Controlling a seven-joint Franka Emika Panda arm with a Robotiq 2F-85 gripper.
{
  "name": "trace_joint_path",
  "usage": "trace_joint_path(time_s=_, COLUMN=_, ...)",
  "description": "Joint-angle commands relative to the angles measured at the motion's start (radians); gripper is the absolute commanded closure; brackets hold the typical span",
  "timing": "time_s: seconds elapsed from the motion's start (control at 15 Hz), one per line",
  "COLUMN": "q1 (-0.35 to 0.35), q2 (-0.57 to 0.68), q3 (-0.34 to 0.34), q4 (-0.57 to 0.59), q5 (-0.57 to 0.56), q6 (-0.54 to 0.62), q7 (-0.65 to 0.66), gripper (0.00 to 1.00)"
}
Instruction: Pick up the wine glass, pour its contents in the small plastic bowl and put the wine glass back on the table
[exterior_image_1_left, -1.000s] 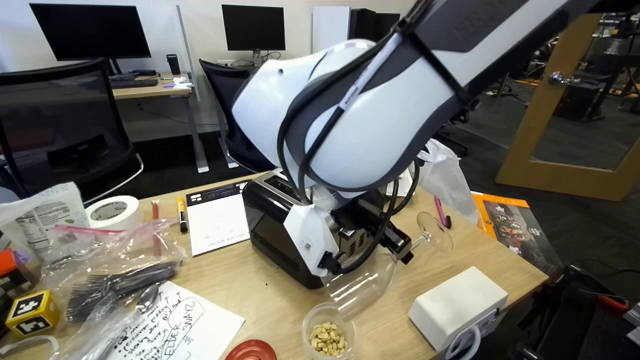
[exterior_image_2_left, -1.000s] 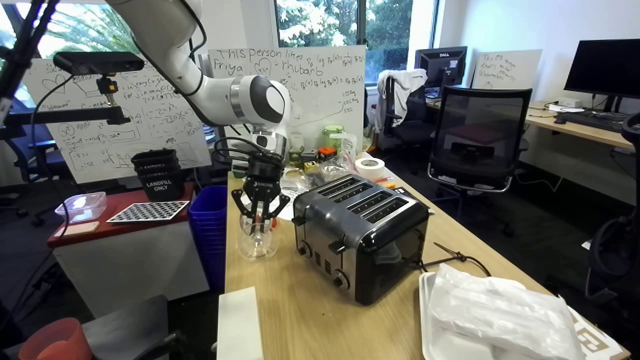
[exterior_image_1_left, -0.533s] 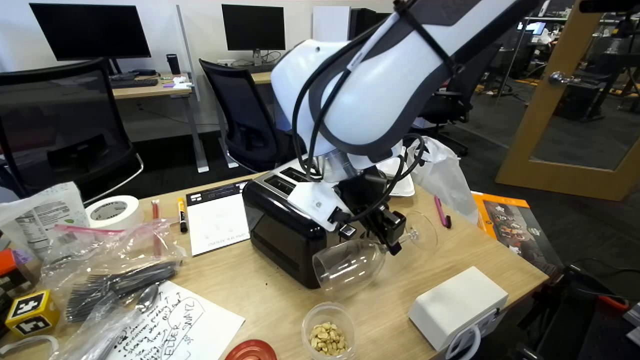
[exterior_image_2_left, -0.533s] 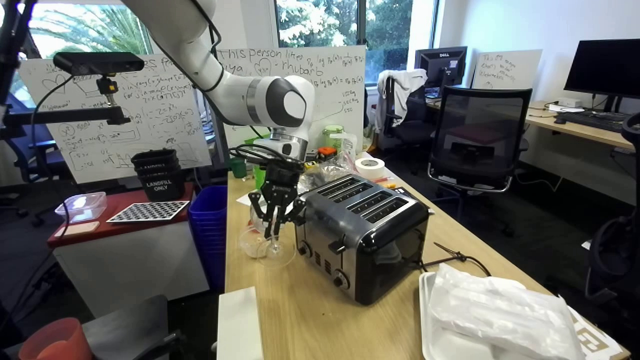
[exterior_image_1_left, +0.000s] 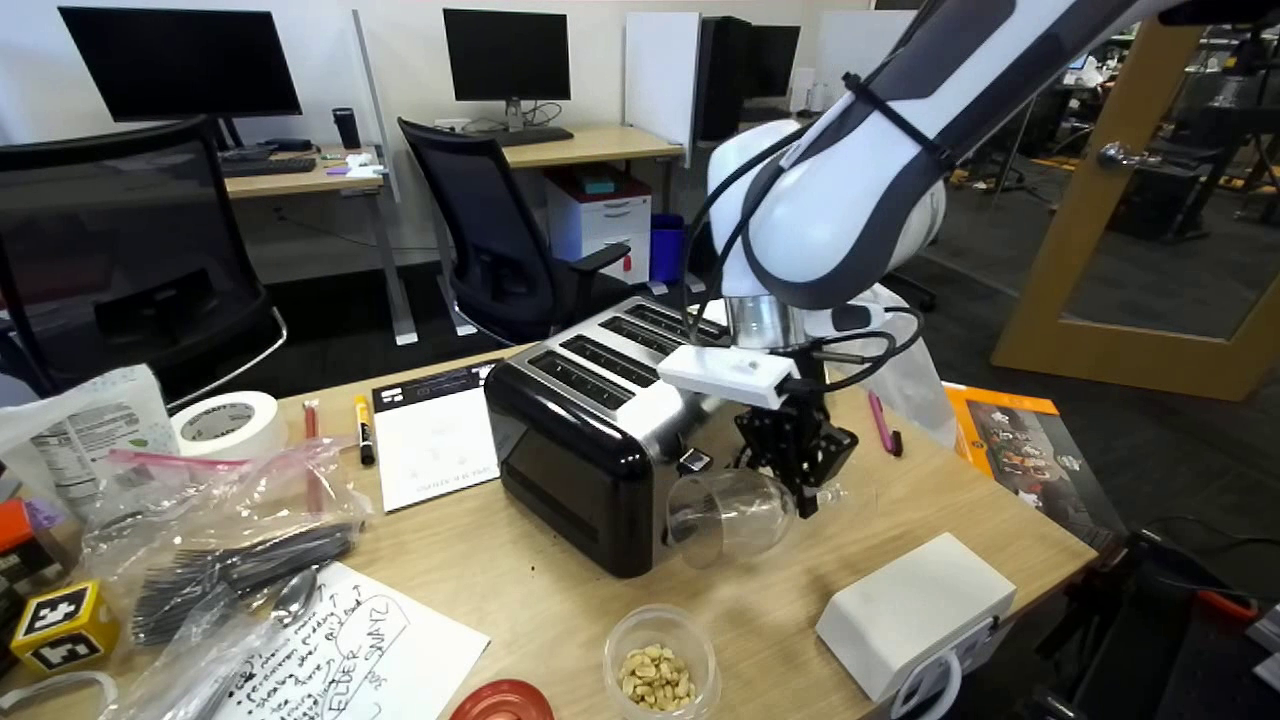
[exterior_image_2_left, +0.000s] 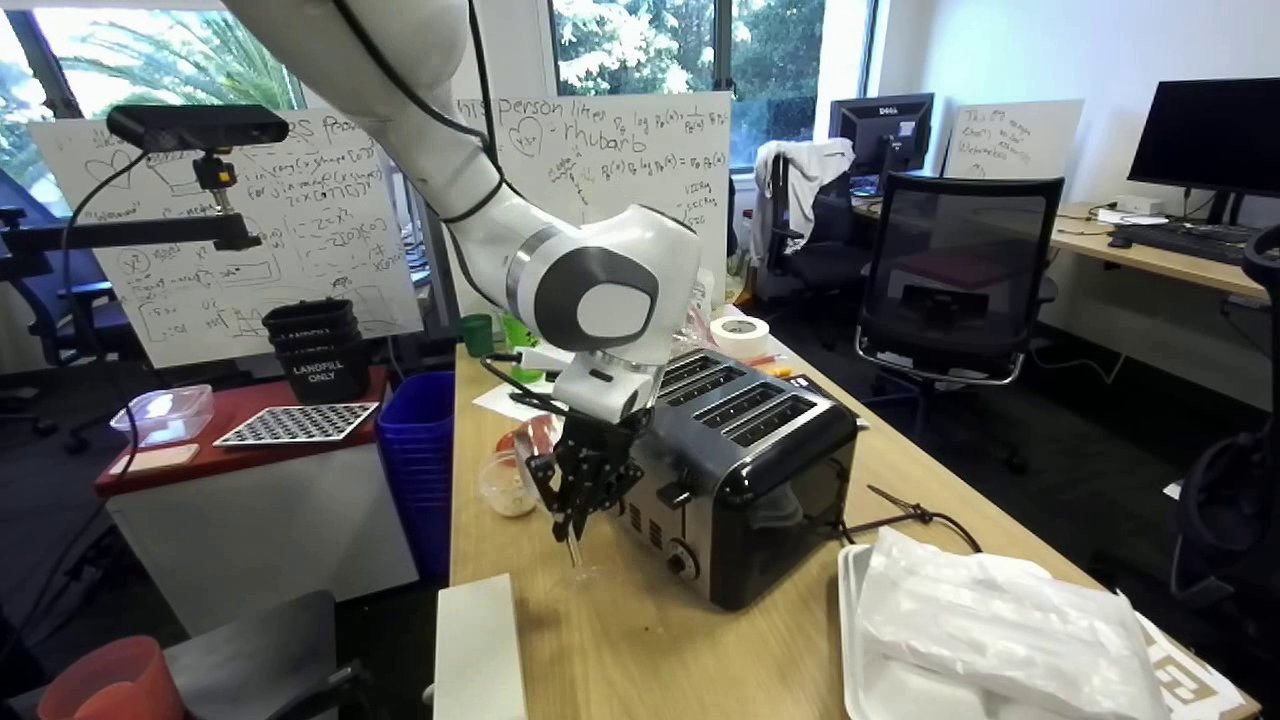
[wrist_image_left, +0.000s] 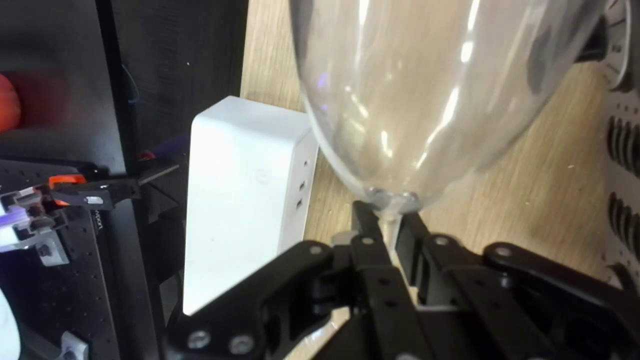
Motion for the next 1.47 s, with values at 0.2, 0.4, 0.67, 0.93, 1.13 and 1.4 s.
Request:
trace_joint_path(time_s=0.2, q1=-0.217, q2=-0.099, q3=0.053, q4=-0.174, q5=0.365, q6=0.086, q7=-0.517, gripper=0.96)
trace_joint_path(time_s=0.4, q1=-0.243, q2=-0.110, q3=0.003, q4=-0.184, q5=0.588, q6=0.029, q7=-0.748, gripper=0.96)
trace_joint_path(time_s=0.67, q1=-0.272, q2=-0.091, q3=-0.062, q4=-0.179, q5=0.849, q6=-0.067, q7=-0.993, gripper=0.96)
trace_joint_path(time_s=0.93, q1=-0.305, q2=-0.066, q3=-0.153, q4=-0.186, q5=1.034, q6=-0.206, q7=-1.186, gripper=0.96)
trace_joint_path(time_s=1.13, q1=-0.263, q2=-0.063, q3=-0.195, q4=-0.185, q5=1.009, q6=-0.189, q7=-1.164, gripper=0.85)
trace_joint_path(time_s=1.4, q1=-0.260, q2=-0.063, q3=-0.190, q4=-0.185, q5=1.017, q6=-0.195, q7=-1.168, gripper=0.85)
